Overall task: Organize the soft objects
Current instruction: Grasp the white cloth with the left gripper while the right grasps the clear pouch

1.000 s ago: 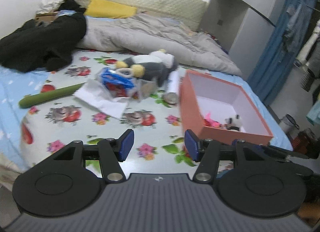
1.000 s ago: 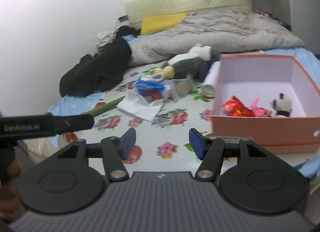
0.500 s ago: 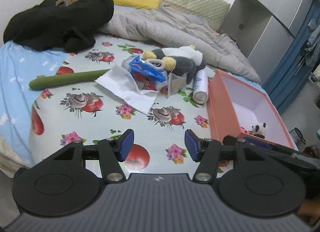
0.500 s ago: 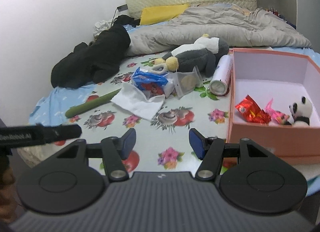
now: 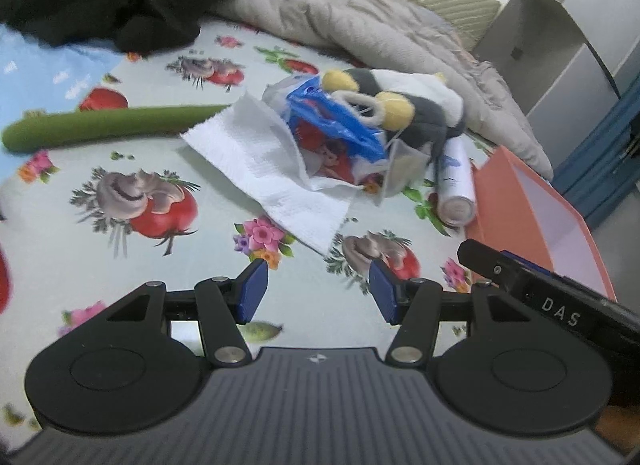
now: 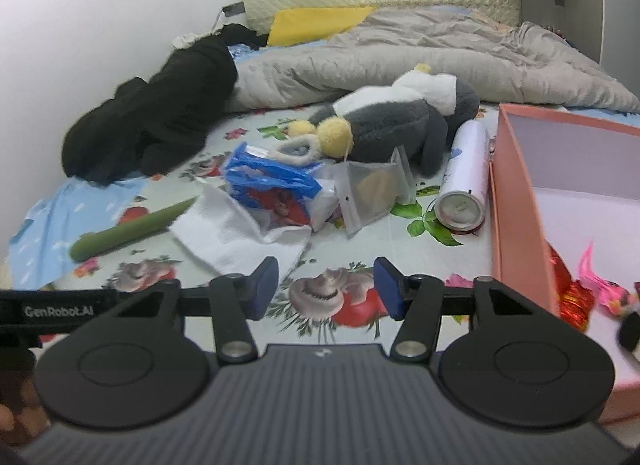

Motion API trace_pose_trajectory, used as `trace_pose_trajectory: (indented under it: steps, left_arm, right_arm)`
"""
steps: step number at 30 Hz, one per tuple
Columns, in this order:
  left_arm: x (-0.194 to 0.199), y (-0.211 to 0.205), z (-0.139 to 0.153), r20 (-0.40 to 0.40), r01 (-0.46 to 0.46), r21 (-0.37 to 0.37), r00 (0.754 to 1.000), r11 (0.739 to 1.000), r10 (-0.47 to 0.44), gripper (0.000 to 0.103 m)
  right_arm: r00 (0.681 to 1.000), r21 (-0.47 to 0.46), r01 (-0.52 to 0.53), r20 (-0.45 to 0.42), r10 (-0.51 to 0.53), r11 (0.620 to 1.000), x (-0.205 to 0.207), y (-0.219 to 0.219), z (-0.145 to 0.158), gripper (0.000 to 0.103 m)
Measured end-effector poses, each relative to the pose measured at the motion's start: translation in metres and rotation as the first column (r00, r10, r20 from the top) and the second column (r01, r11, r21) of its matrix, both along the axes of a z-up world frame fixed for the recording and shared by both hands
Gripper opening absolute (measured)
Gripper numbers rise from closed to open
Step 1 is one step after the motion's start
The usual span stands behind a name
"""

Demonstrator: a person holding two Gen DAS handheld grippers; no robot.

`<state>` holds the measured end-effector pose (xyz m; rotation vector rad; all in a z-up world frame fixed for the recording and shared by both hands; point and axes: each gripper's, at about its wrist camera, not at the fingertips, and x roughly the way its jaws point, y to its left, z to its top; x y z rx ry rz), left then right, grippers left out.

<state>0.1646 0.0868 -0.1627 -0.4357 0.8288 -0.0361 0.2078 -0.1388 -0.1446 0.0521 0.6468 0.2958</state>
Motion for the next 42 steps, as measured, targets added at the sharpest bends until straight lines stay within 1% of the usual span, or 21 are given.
trace_pose_trajectory:
  steps: [3, 7, 11, 13, 15, 17, 21, 24, 25, 26, 28, 29, 30, 31, 32, 33, 34, 37, 42]
  left_arm:
    - [0.024, 0.007, -0.02, -0.023, -0.026, -0.039, 0.999, 0.999, 0.025, 0.062]
    - [0.049, 0.014, -0.043, -0.063, -0.068, -0.076, 0.996, 0.995, 0.063, 0.062]
    - [0.069, 0.02, -0.06, -0.08, -0.11, -0.102, 0.992, 0.989, 0.102, 0.062]
    - [0.077, 0.022, -0.066, -0.081, -0.127, -0.094, 0.99, 0.987, 0.12, 0.062]
    - [0.084, 0.024, -0.069, -0.079, -0.142, -0.092, 0.988, 0.986, 0.135, 0.062]
    - [0.09, 0.028, -0.073, -0.083, -0.163, -0.103, 0.984, 0.981, 0.155, 0.062]
    - [0.099, 0.03, -0.076, -0.065, -0.178, -0.109, 0.983, 0.978, 0.172, 0.061]
    - [0.104, 0.032, -0.077, -0.058, -0.198, -0.129, 0.98, 0.972, 0.192, 0.06]
    - [0.106, 0.032, -0.078, -0.055, -0.202, -0.135, 0.979, 0.97, 0.196, 0.058]
    - [0.108, 0.032, -0.079, -0.052, -0.203, -0.139, 0.979, 0.969, 0.198, 0.056]
    - [0.11, 0.031, -0.08, -0.049, -0.202, -0.142, 0.979, 0.969, 0.197, 0.044]
    - [0.112, 0.031, -0.081, -0.049, -0.203, -0.144, 0.979, 0.969, 0.198, 0.041]
    - [0.112, 0.031, -0.082, -0.05, -0.202, -0.149, 0.979, 0.968, 0.197, 0.034]
    - [0.113, 0.031, -0.083, -0.052, -0.201, -0.155, 0.979, 0.967, 0.195, 0.028]
    - [0.113, 0.031, -0.084, -0.055, -0.198, -0.156, 0.98, 0.968, 0.191, 0.023]
    - [0.113, 0.031, -0.084, -0.055, -0.189, -0.156, 0.982, 0.97, 0.183, 0.015]
    - [0.113, 0.031, -0.084, -0.051, -0.177, -0.156, 0.984, 0.972, 0.171, 0.009]
    - [0.108, 0.029, -0.081, -0.041, -0.154, -0.159, 0.988, 0.975, 0.149, 0.005]
    - [0.091, 0.026, -0.071, -0.013, -0.126, -0.163, 0.992, 0.978, 0.126, 0.003]
  right_arm:
    - [1.0, -0.001, 0.005, -0.023, -0.006, 1.0, 0.022, 0.004, -0.017, 0.045]
    - [0.999, -0.019, -0.004, -0.04, 0.003, 1.0, 0.049, 0.012, -0.036, 0.043]
    - [1.0, -0.035, -0.002, -0.023, 0.001, 0.999, 0.07, 0.018, -0.046, 0.043]
    - [1.0, -0.042, 0.002, -0.014, -0.003, 0.999, 0.081, 0.021, -0.05, 0.043]
    - [1.0, -0.042, 0.003, -0.024, -0.004, 0.999, 0.092, 0.023, -0.056, 0.043]
    - [1.0, -0.038, 0.003, -0.026, -0.004, 0.999, 0.1, 0.026, -0.059, 0.043]
    - [1.0, -0.063, 0.01, -0.006, -0.01, 0.998, 0.116, 0.033, -0.065, 0.043]
    - [1.0, -0.093, 0.011, 0.004, -0.011, 0.996, 0.127, 0.039, -0.072, 0.042]
    - [1.0, -0.103, 0.013, 0.003, -0.013, 0.995, 0.131, 0.04, -0.075, 0.038]
    - [1.0, -0.113, 0.016, 0.003, -0.016, 0.993, 0.134, 0.041, -0.078, 0.03]
    - [1.0, -0.128, 0.028, 0.0, -0.028, 0.991, 0.139, 0.042, -0.082, 0.025]
    - [0.999, -0.131, 0.032, 0.001, -0.032, 0.991, 0.14, 0.042, -0.083, 0.02]
    - [0.999, -0.134, 0.035, 0.001, -0.035, 0.99, 0.14, 0.042, -0.084, 0.016]
    - [0.999, -0.137, 0.037, 0.002, -0.037, 0.99, 0.14, 0.041, -0.083, 0.014]
    - [0.999, -0.141, 0.039, 0.001, -0.039, 0.989, 0.139, 0.041, -0.083, 0.01]
    - [0.999, -0.145, 0.039, 0.0, -0.04, 0.989, 0.137, 0.04, -0.082, 0.006]
    - [0.999, -0.15, 0.039, 0.001, -0.039, 0.988, 0.135, 0.04, -0.081, 0.005]
    - [0.999, -0.173, 0.035, 0.013, -0.033, 0.984, 0.126, 0.038, -0.074, 0.004]
    - [0.999, -0.2, 0.029, 0.028, -0.024, 0.979, 0.103, 0.034, -0.062, 0.003]
